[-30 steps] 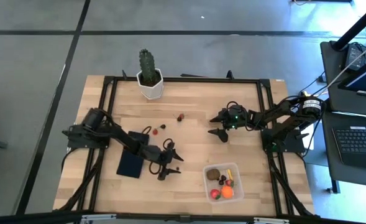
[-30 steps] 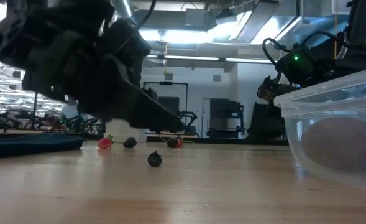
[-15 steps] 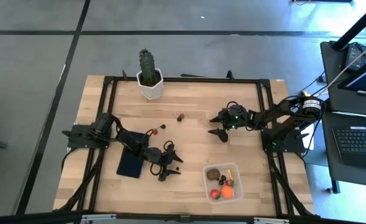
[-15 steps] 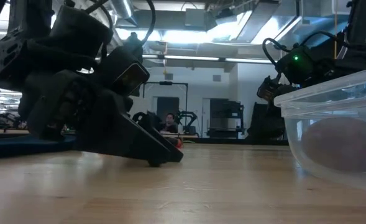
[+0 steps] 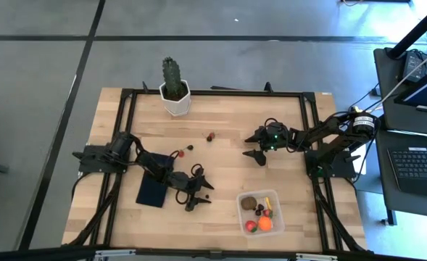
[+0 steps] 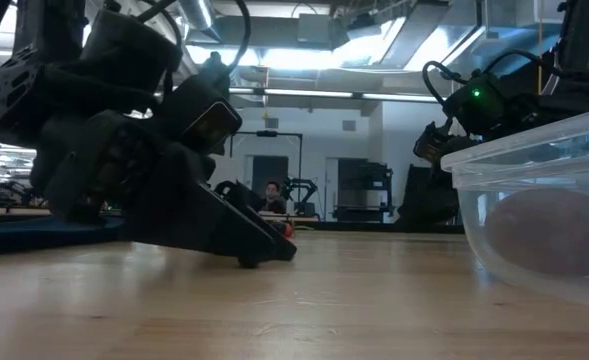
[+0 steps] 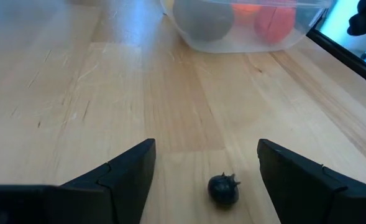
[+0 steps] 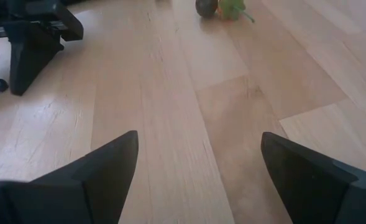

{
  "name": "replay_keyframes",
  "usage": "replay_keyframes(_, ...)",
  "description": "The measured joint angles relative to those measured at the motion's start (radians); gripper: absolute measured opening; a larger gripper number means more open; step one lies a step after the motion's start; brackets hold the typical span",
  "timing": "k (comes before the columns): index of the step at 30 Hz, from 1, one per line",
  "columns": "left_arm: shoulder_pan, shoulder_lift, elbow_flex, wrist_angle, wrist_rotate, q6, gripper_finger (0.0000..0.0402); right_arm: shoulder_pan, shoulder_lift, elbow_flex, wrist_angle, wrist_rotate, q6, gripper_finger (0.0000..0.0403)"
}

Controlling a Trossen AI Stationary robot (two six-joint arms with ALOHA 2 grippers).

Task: Pick and placing Produce into tupperware
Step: Put the blueberry into the transparent bin

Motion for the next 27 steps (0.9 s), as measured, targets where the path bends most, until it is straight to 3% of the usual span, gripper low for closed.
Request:
replay_keyframes(15,-0.014,-0.003,0.007,-0.045,-0.01,-0.025,0.0273,0.0,0.0,0.0,0.0,0.0,0.0,0.0339)
replay_keyframes(27,-0.057,-0.003,0.007,-0.074,-0.099,-0.001,0.0262,0.0,0.0,0.0,0.0,0.0,0.0,0.0339)
